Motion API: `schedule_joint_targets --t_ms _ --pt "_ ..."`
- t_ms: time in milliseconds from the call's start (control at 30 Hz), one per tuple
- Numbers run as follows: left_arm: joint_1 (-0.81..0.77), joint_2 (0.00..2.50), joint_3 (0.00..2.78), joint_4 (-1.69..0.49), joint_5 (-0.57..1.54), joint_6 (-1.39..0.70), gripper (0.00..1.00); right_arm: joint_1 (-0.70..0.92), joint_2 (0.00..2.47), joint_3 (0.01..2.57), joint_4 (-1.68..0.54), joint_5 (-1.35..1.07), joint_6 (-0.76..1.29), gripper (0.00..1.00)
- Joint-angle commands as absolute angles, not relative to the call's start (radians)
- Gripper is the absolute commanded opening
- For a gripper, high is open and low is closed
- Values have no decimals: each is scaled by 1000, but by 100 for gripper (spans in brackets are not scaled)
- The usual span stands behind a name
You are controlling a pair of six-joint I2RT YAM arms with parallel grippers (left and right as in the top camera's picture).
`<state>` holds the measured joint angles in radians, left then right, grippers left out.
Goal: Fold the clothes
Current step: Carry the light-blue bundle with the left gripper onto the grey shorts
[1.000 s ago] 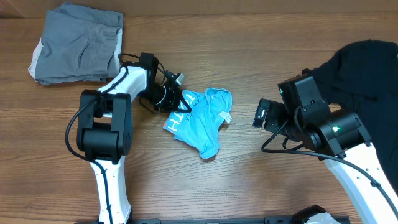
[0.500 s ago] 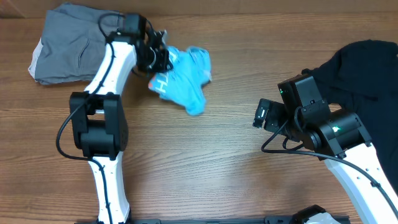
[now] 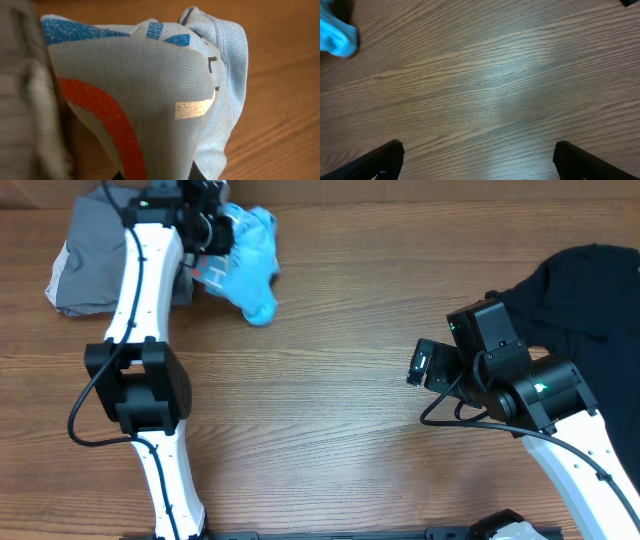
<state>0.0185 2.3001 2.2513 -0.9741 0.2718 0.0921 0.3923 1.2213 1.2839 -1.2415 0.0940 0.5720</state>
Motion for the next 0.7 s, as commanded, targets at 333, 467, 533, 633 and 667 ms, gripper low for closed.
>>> schedule_joint_targets --t_ms 333,467,533,633,667 --pt "213 2310 2460 -1010 356 104 4 390 1222 1290 -1236 104 574 100" --pt "268 2315 2458 -1008 377 105 4 390 1222 1290 -1236 104 574 100" --pt "298 2324 2457 -1003 404 105 4 390 1222 1290 -1236 104 574 100" --pt "339 2345 2456 -1000 429 105 4 390 1222 1290 -1236 104 574 100" --pt "351 2353 2456 -1000 436 105 4 390 1222 1290 -1236 104 574 100"
